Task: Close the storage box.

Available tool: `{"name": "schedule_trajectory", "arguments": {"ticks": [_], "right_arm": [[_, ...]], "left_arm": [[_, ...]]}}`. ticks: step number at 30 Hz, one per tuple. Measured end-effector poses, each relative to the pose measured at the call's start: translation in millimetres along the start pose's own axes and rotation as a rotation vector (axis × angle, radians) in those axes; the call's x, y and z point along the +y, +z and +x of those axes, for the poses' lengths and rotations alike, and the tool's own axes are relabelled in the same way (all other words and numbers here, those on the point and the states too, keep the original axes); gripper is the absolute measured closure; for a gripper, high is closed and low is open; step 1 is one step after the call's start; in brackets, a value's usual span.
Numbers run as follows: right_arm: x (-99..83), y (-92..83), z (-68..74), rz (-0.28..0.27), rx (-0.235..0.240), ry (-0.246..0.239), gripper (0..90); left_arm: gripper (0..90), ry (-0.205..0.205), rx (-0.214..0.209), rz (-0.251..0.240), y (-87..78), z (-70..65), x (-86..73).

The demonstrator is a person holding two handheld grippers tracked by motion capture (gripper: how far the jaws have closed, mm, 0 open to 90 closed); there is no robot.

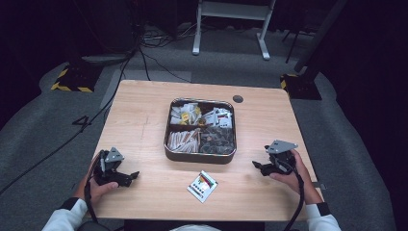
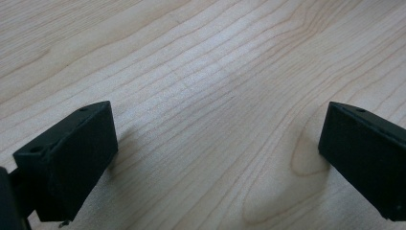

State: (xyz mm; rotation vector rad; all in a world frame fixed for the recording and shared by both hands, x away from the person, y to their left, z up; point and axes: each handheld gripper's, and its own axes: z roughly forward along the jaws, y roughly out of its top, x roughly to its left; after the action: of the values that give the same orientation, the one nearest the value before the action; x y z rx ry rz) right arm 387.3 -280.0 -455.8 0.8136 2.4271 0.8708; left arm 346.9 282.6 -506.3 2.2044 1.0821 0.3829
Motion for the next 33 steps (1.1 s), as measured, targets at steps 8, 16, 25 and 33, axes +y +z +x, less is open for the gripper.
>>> {"name": "schedule_trajectory", "arguments": {"ticks": [8,16,25,33], "right_arm": [[-12.9,-3.8,-3.1,0.005,-0.004,0.023,21.6],[-27.2,-7.9,-5.1,0.01,-0.009,0.058,21.6],[-42.9,-12.7,-6.3,-0.005,-0.009,0.095,21.4],[-60.3,-15.0,-7.5,-0.005,-0.017,0.148,21.0]], "left_arm": [[0.0,0.001,0.001,-0.003,0.3,0.0,0.0],[0.0,0.002,0.0,-0.002,0.2,0.1,0.1],[0.0,0.003,0.001,-0.002,0.4,0.2,0.3],[0.0,0.002,0.001,-0.002,0.4,0.1,0.3]]}}
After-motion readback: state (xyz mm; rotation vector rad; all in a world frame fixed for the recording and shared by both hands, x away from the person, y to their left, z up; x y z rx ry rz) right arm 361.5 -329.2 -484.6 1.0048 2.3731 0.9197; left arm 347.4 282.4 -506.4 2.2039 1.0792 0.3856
